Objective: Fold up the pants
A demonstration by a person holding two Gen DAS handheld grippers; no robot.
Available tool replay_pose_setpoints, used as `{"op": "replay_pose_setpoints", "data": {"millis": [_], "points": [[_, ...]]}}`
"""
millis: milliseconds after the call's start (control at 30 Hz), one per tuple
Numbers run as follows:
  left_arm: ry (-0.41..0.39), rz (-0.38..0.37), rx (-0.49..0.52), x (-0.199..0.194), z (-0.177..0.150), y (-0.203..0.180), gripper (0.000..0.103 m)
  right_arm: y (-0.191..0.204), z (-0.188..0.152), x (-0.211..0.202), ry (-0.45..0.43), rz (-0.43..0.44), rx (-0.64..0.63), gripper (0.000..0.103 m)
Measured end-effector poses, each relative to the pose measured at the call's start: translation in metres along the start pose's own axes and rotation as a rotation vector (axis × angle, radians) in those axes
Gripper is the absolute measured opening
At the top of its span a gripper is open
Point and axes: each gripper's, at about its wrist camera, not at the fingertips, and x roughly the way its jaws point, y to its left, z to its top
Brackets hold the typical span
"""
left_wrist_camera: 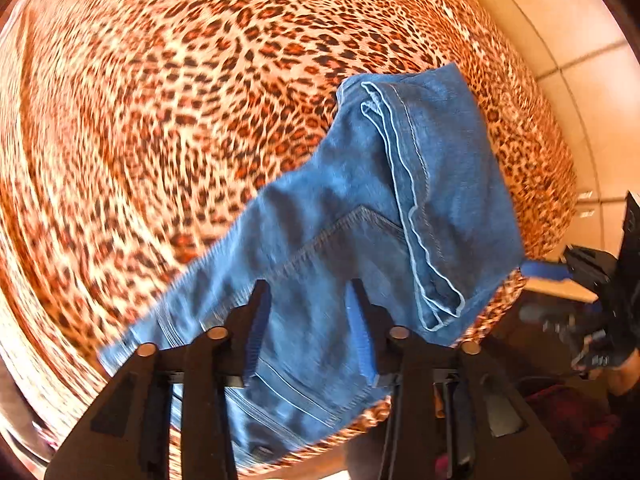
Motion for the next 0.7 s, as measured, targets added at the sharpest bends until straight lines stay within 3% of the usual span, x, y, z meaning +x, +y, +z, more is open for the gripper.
{"op": "replay_pose_setpoints", "data": {"millis": [33,100,167,233,333,400,500,700], "points": [[-0.011,-0.054,-0.061,-0.001,-0.014,0.002,0.047,-0.011,0.006,-0.011,-0.024,-0.002,0.024,0.050],[-0.048,-0.139,-0.166,0.000,-0.039,-0.004,0.047,-0.035,0.026,-0.024,-0.047,0.009,0.050,0.051],[-0.098,-0.168,-0.257,0.004,-0.058,-0.018,0.054,-0.047,0.052,-0.027,-0.038,0.035,0.045,0.051],[-0.143,-0.159,-0.356,0.012,-0.072,-0.037,0.063,-0.056,0.078,-0.023,-0.016,0.063,0.011,0.051],[-0.152,-0.172,-0.507,0.034,-0.081,-0.063,0.063,-0.054,0.112,-0.014,0.021,0.124,-0.086,0.051],[-0.144,-0.129,-0.573,0.048,-0.079,-0.075,0.063,-0.050,0.133,-0.007,0.057,0.141,-0.176,0.053],[-0.152,-0.042,-0.658,0.059,-0.078,-0.086,0.063,-0.039,0.160,0.006,0.111,0.109,-0.335,0.056],[-0.182,-0.026,-0.800,0.069,-0.083,-0.078,0.064,-0.017,0.188,0.046,0.198,0.043,-0.529,0.063]]}}
